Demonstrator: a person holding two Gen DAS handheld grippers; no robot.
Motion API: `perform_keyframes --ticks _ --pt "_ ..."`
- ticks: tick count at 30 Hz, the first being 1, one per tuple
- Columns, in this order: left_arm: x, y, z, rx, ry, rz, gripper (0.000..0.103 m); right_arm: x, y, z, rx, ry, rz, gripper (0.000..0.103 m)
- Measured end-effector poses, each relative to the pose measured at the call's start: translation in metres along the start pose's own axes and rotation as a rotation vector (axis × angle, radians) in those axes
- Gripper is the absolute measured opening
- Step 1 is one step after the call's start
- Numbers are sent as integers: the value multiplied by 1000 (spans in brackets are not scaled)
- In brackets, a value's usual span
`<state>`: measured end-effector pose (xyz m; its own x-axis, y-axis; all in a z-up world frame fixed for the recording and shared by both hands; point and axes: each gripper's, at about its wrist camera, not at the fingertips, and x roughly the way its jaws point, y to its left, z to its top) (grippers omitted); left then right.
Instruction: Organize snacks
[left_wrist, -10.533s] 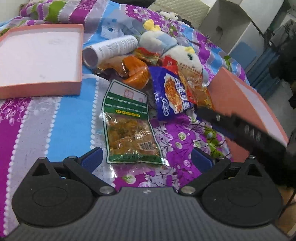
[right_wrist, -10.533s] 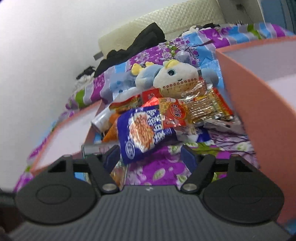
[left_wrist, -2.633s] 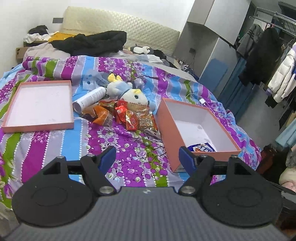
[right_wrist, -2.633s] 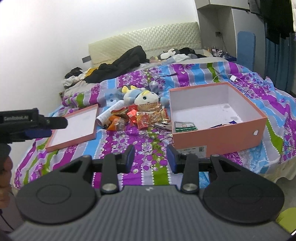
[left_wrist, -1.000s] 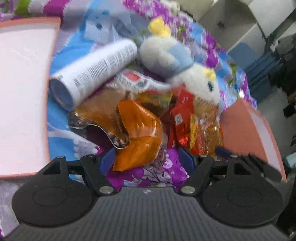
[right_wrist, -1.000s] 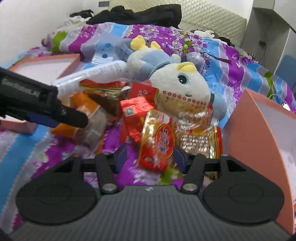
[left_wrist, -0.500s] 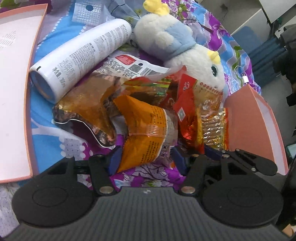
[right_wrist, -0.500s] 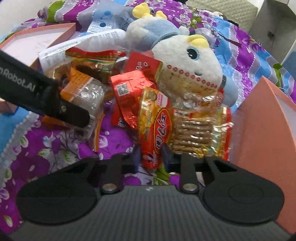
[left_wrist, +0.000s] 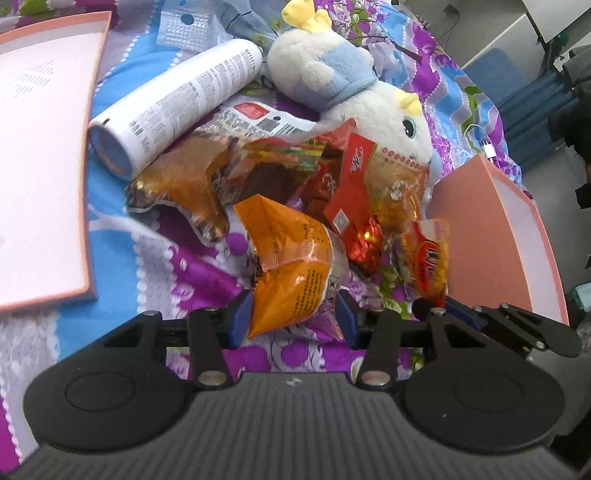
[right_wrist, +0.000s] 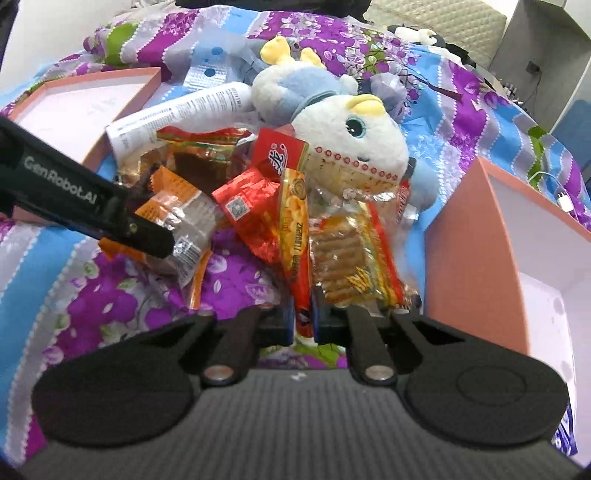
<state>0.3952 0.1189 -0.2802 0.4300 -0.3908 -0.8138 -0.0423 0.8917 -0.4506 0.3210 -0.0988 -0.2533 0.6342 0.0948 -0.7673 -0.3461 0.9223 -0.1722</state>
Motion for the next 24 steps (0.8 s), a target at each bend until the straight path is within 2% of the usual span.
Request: perform_keyframes --ticks 1,3,5,8,13,15,18,24 --pt "-2 1 -3 -3 -1 -5 50 -4 1 -3 -1 -1 1 12" --pt "-7 1 -9 0 -4 -17 35 -12 2 -9 -4 -8 3 12" --pt "-8 2 -18 0 -4 -26 33 -17 4 -16 -12 -18 3 12" --pt "-8 2 -30 17 -32 -37 24 -24 7 -32 -29 -50 5 12" --pt "-19 1 -56 39 -104 -51 23 -35 17 -65 -48 -116 19 12" --pt "-28 -2 -69 38 -119 -35 23 -41 21 -76 -60 -121 9 12" --pt "-41 -7 -82 10 -131 -56 23 -55 26 -91 -56 -137 8 12" --pt "-66 -21 -104 25 -186 -46 23 -79 30 -117 -59 -152 4 12"
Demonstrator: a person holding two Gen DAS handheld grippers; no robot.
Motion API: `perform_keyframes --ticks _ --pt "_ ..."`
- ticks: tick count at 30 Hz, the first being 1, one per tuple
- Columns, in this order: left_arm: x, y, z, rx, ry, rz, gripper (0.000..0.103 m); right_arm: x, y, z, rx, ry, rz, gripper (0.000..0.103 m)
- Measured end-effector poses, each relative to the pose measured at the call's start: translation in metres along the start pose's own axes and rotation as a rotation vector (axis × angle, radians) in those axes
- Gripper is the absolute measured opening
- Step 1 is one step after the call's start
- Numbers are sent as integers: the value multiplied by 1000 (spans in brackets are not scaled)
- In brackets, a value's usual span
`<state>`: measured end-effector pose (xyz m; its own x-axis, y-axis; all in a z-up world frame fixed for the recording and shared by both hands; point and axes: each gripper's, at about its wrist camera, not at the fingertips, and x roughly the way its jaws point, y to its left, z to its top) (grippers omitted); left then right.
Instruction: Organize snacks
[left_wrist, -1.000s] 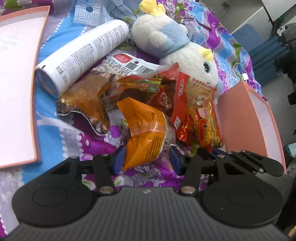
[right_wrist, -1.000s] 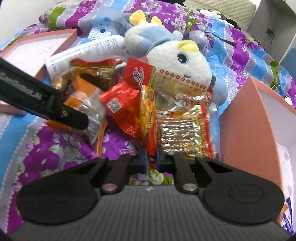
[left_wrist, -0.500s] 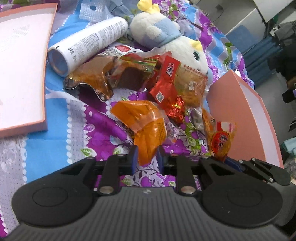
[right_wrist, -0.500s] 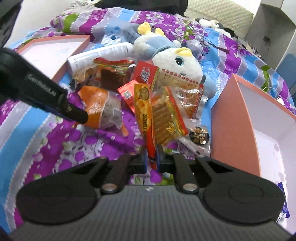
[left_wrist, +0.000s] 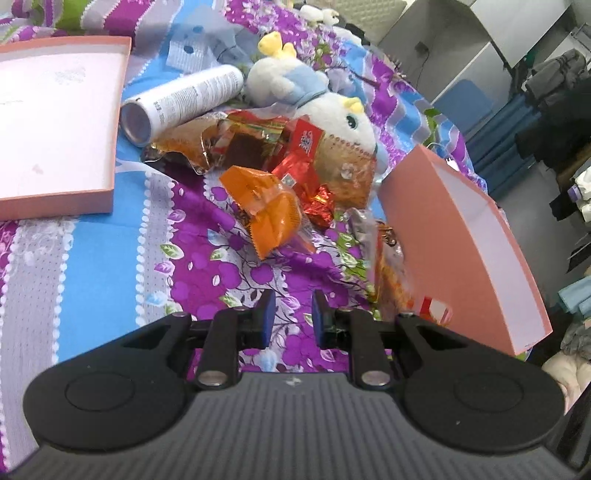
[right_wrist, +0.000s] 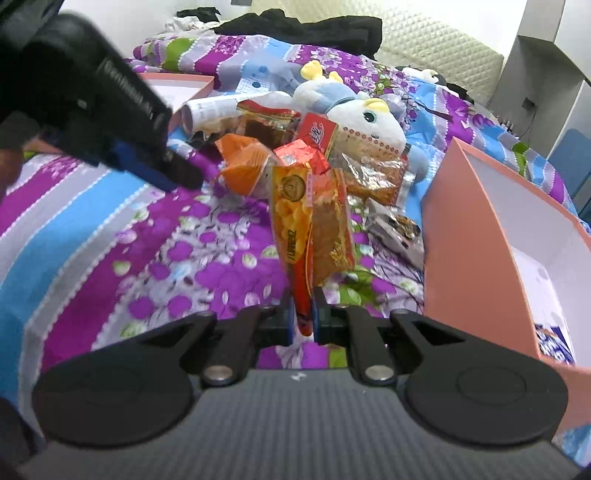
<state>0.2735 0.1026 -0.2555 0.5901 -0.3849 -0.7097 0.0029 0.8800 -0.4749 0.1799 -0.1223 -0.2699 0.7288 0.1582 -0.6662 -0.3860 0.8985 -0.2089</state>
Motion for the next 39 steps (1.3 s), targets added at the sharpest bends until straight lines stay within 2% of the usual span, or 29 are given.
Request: perform_keyframes --ticks 8,11,13,15,16,17,18,20,24,27,31,39 --pt "-17 -12 -24 11 -10 0 23 -31 1 -26 51 9 12 13" --pt "-19 -12 -34 5 -9 0 23 -35 2 -35 80 19 11 18" --pt "-18 -11 -38 6 -8 8 24 -35 2 -38 110 28 32 38" --pt "-18 -10 -40 -1 -8 18 27 -37 2 -40 147 24 40 70" --pt "-18 -9 -41 -4 -8 20 30 -38 3 -41 159 13 39 76" --pt "-17 -9 -41 -4 -6 20 40 -39 4 -42 173 1 39 83" --pt "-16 -9 -41 1 -7 21 52 -40 3 -42 195 -11 45 84" --pt "-14 -10 -40 24 -18 22 66 -41 0 -43 260 -29 51 84" --pt "-4 -12 -29 49 -42 32 76 -37 -11 -40 406 -70 43 85" --pt "8 -10 -17 45 -60 34 78 -28 -13 -36 430 -79 78 85" --pt "26 -12 -1 47 -69 36 78 -10 -6 -30 396 -75 103 85" --pt "61 -14 25 76 -105 76 78 25 2 -27 322 -29 93 85"
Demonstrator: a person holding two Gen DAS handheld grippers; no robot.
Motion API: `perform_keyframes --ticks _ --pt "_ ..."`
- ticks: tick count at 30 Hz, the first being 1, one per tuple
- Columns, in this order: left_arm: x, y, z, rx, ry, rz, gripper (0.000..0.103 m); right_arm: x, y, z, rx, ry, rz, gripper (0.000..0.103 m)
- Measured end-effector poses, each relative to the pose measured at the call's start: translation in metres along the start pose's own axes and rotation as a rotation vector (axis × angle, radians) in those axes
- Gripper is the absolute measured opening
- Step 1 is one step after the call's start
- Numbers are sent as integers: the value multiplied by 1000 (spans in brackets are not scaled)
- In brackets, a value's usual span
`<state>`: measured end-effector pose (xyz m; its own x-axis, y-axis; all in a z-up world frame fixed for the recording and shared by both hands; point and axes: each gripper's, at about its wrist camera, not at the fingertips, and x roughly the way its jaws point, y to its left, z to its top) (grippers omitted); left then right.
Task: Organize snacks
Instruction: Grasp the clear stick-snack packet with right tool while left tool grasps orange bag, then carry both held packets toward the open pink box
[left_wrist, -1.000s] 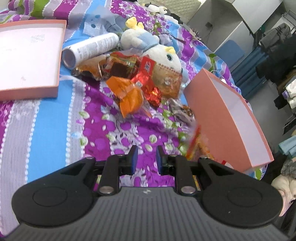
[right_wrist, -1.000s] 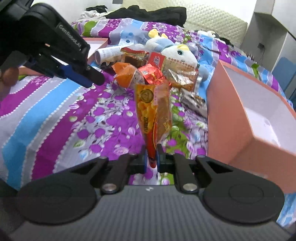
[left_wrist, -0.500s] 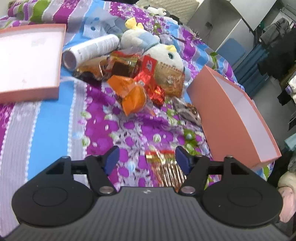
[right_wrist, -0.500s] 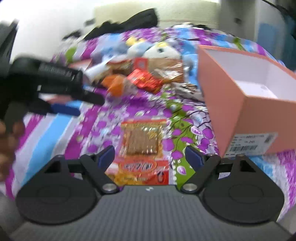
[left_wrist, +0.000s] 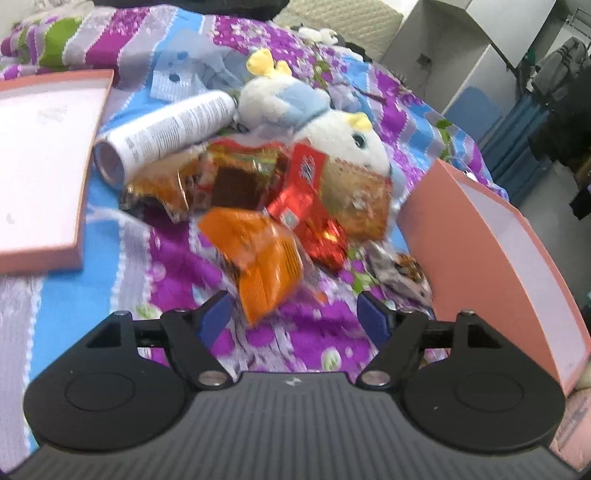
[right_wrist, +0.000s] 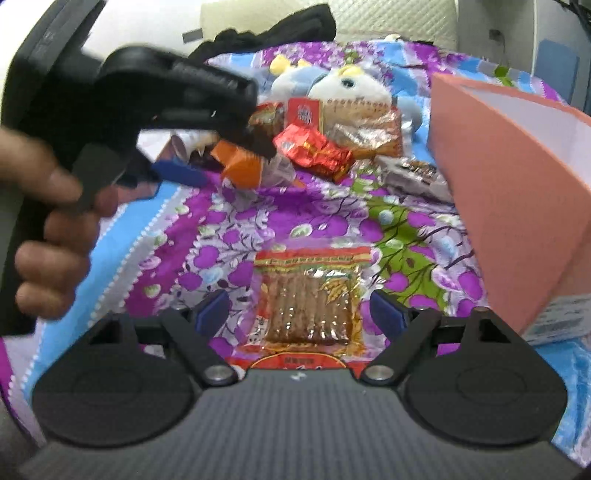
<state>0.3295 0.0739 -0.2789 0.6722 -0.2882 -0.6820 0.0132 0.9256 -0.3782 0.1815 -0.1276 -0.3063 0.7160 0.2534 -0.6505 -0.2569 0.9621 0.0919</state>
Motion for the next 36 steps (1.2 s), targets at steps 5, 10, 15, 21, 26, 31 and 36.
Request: perform_keyframes --ticks 5,10,15,21,26,31,36 --pt "24 1 15 6 3 24 78 15 5 -5 -65 25 10 86" --pt "52 0 19 11 19 67 77 20 8 -5 -98 17 9 79" --pt "61 2 19 -13 14 78 70 21 7 -1 -111 22 17 66" --pt "48 -7 8 43 16 85 65 16 -2 6 -70 15 31 53" --pt "20 -3 -2 29 22 67 64 5 -1 6 -75 -1 22 51" --pt "-21 0 -17 16 18 63 63 -8 -4 6 -68 -8 9 50" --pt "-66 0 -31 -11 4 55 63 -28 -8 11 -40 -39 -6 50"
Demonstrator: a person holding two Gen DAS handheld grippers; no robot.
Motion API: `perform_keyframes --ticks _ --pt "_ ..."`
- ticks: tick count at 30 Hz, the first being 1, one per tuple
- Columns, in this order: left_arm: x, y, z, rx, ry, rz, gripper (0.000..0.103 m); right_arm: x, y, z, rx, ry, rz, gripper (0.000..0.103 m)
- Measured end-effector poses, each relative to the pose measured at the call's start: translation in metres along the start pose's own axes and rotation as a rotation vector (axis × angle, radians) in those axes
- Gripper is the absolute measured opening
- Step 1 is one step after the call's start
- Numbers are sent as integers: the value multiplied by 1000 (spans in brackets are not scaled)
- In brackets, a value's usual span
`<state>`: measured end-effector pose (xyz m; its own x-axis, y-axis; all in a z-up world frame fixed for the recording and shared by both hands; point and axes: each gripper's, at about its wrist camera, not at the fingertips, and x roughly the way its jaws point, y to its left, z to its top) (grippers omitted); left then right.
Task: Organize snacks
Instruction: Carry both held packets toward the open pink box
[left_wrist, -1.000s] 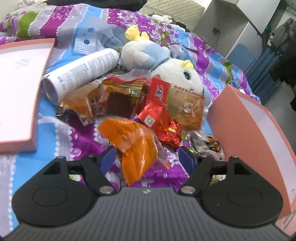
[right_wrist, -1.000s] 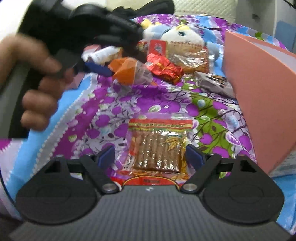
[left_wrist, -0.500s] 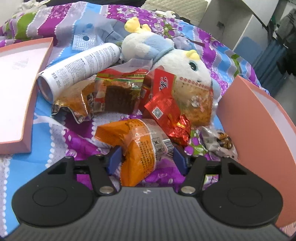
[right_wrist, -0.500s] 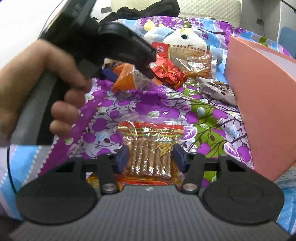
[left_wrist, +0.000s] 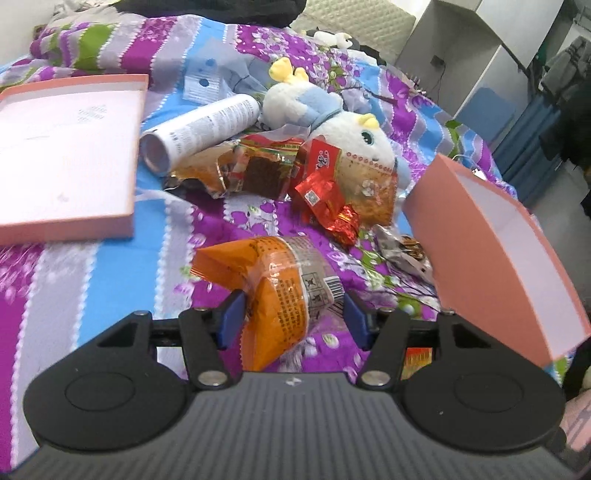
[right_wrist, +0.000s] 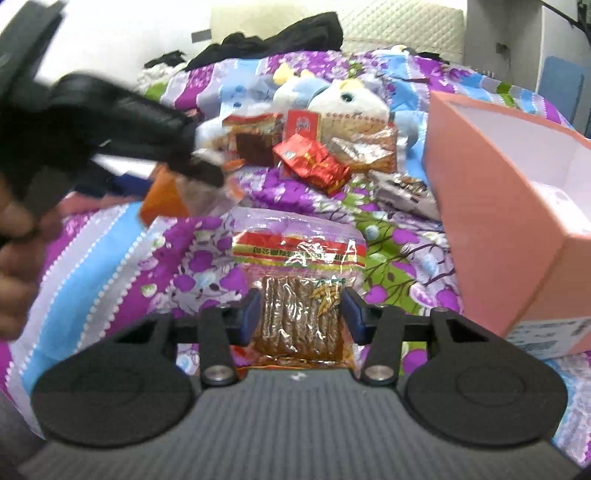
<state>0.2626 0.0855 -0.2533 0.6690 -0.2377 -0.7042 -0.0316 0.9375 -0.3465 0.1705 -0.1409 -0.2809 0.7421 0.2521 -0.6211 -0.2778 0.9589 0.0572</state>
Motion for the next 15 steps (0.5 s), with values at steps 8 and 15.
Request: perform_keyframes --ticks 8,15 --pt "-73 -19 -17 47 -47 -26 63 -45 -5 19 41 -67 -7 50" --pt "-124 -44 -19 103 -79 -56 63 -96 -6 41 56 -150 -1 49"
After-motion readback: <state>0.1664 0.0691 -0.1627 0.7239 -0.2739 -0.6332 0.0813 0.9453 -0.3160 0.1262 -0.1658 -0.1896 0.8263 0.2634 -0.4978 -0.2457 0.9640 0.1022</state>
